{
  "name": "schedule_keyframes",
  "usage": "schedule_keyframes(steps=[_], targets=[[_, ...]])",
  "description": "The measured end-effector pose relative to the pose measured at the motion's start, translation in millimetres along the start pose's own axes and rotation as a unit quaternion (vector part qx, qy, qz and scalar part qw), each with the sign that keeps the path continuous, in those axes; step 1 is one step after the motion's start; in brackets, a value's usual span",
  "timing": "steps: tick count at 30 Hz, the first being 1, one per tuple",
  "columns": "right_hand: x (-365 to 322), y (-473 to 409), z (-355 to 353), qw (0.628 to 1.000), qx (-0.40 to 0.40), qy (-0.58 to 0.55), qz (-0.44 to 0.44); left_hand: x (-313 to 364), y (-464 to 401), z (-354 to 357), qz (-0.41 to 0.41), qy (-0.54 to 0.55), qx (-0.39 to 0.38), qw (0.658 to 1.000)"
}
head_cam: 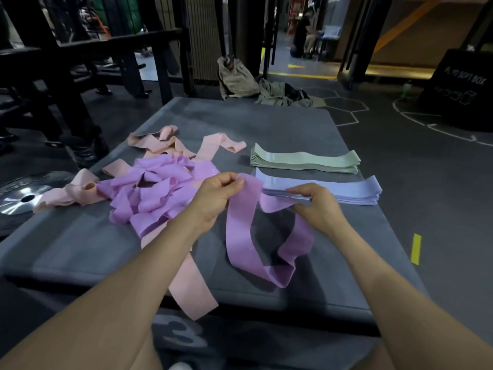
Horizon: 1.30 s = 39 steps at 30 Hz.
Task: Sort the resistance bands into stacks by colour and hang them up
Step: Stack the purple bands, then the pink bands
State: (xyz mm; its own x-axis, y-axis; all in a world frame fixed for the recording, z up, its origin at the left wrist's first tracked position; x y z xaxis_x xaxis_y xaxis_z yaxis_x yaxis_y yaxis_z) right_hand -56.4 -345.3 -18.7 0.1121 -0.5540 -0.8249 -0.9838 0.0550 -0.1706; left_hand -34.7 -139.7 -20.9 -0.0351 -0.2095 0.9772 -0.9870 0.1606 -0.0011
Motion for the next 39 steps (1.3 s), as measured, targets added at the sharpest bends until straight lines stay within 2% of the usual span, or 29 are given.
schedule_keyframes(steps=[3,5,11,13,15,19,20,22,24,26,31,35,39], targets=[[-26,8,11,0.994,-0.063,-0.061,-0.071,3,2,5,0.024,-0.005,-0.008,1.000],[-42,14,18,0.986,-0.087,-0.113,-0.089,5,2,7,0.034,-0.003,-0.005,0.999],[-55,18,27,0.950,-0.152,-0.268,-0.053,9,-1,4,0.081,-0.066,0.036,0.994],[-53,14,27,0.952,-0.115,-0.278,-0.053,10,-2,2,0.101,-0.110,0.041,0.988],[-48,8,27,0.968,-0.049,-0.239,-0.057,11,-2,4,0.117,-0.146,0.055,0.981],[-45,2,31,0.970,0.016,-0.240,-0.030,16,4,1,0.151,-0.237,0.186,0.941],[-46,2,31,0.965,0.022,-0.262,-0.025,17,5,2,0.163,-0.226,0.178,0.944],[-50,2,35,0.957,-0.003,-0.289,-0.034,17,8,9,0.169,-0.176,0.107,0.964],[-56,4,42,0.964,-0.065,-0.249,-0.072,16,9,11,0.162,-0.178,0.066,0.968],[-60,5,45,0.970,-0.094,-0.199,-0.104,15,8,5,0.167,-0.167,0.066,0.970],[-64,-1,36,0.975,0.020,-0.185,-0.125,10,3,-6,0.163,-0.162,0.077,0.970],[-66,-4,43,0.983,0.016,-0.141,-0.120,13,4,-6,0.166,-0.144,0.103,0.970],[-68,-3,30,0.978,0.071,-0.167,-0.100,17,7,-1,0.142,-0.058,0.093,0.984]])
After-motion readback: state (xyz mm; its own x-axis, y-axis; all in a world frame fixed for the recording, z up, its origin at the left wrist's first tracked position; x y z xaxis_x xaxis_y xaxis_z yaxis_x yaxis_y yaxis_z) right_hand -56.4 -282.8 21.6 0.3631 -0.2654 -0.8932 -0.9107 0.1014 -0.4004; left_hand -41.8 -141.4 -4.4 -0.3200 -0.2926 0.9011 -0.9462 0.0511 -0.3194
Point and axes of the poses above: each hand's wrist, its own y-axis away from the middle knuckle, its own z-axis out of the palm, x = y × z, the point moved 4 cm from there along -y, towards the middle knuckle, and after that the axes turned 13 degrees about -y, right-handed, at the moved point
